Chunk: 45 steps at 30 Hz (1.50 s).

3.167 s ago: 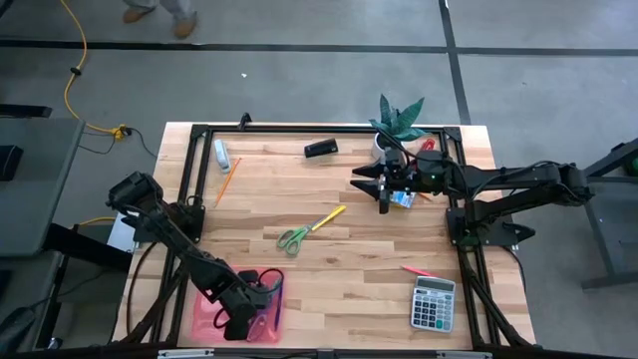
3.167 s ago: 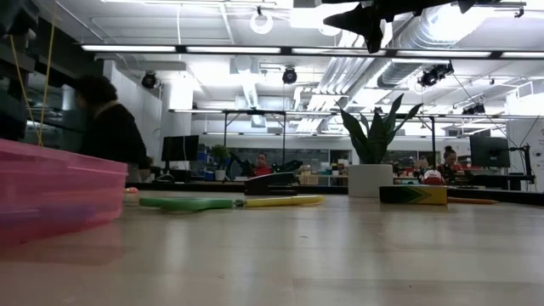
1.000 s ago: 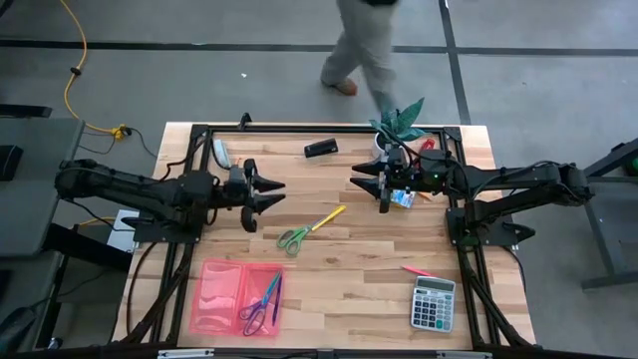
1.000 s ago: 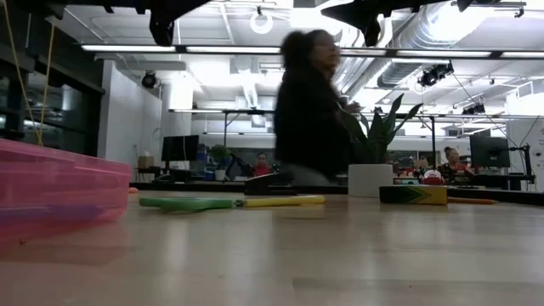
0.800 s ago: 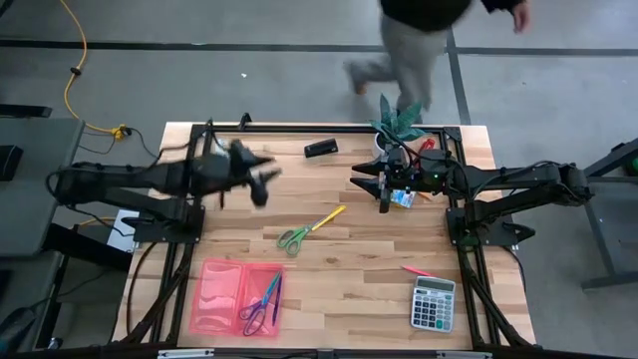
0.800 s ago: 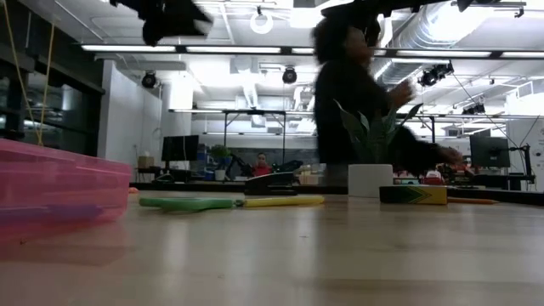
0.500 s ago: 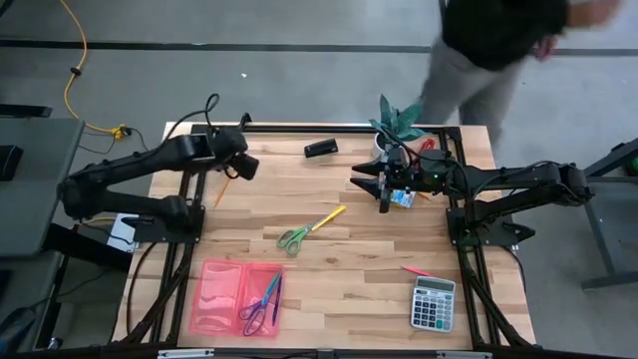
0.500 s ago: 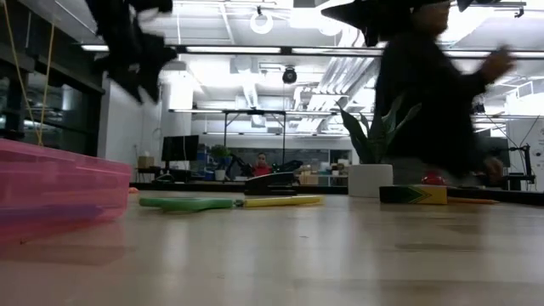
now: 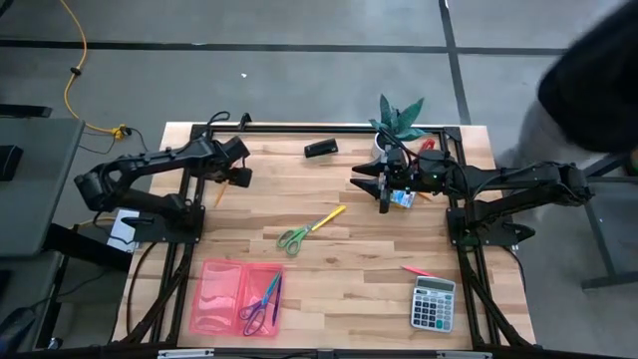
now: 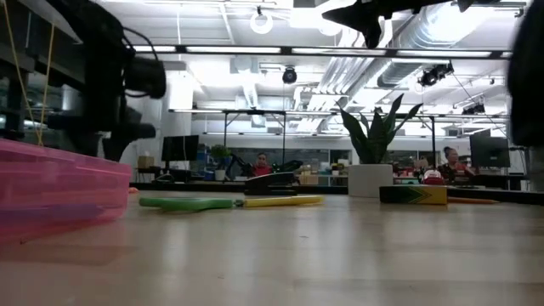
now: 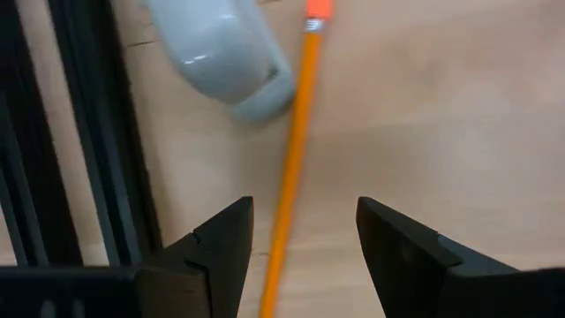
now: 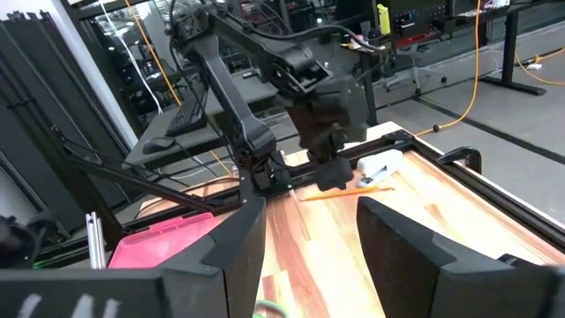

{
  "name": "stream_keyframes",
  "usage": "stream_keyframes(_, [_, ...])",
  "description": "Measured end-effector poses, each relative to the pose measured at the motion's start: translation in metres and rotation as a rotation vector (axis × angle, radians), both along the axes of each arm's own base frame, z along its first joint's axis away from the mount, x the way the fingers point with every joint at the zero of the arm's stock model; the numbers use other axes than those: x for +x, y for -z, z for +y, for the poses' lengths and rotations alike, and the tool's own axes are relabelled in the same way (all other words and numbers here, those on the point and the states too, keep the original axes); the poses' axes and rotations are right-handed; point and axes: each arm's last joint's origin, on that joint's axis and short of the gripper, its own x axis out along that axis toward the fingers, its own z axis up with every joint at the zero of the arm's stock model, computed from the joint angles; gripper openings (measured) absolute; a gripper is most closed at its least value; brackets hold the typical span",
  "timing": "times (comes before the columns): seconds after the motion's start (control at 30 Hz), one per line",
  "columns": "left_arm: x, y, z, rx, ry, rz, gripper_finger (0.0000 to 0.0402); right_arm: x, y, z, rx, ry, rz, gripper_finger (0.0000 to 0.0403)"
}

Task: Pack school essentials
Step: Put the left orange pencil into the supply box

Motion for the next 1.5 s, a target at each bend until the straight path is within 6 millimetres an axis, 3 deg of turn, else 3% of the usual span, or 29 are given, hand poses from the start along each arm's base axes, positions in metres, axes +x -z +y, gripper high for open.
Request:
stream_keyframes(0.3, [-0.004, 0.024, 0.008, -0.071, -0.004, -0.039, 0.0172, 0.000, 0.000, 0.000, 0.000, 0.000, 0.000, 0.0172])
stream_keyframes(0.7, [-0.003, 0.038, 0.011, -0.162, 0.109, -0.029, 0.0017, 0.000, 0.000, 0.000, 0.003, 0.000, 0.002, 0.0172])
stream_keyframes(0.93, [-0.001, 0.031, 0.006, -0.157, 0.139, -0.098, 0.0005, 0.000, 0.000, 0.000, 0.004, 0.000, 0.003, 0.0172])
stream_keyframes(1.07, [0.006, 0.016, -0.004, -0.125, 0.206, -0.217, 0.0003, 0.000, 0.000, 0.000, 0.003, 0.000, 0.003, 0.0172])
stream_keyframes(1.23, [0.021, -0.017, -0.024, 0.043, 0.304, -0.448, 0.0001, 0.000, 0.000, 0.000, 0.001, 0.000, 0.003, 0.0172])
stream_keyframes(1.5, [0.052, -0.096, -0.075, 0.550, 0.592, -0.996, 0.0000, 0.000, 0.000, 0.000, 0.003, 0.000, -0.001, 0.0172])
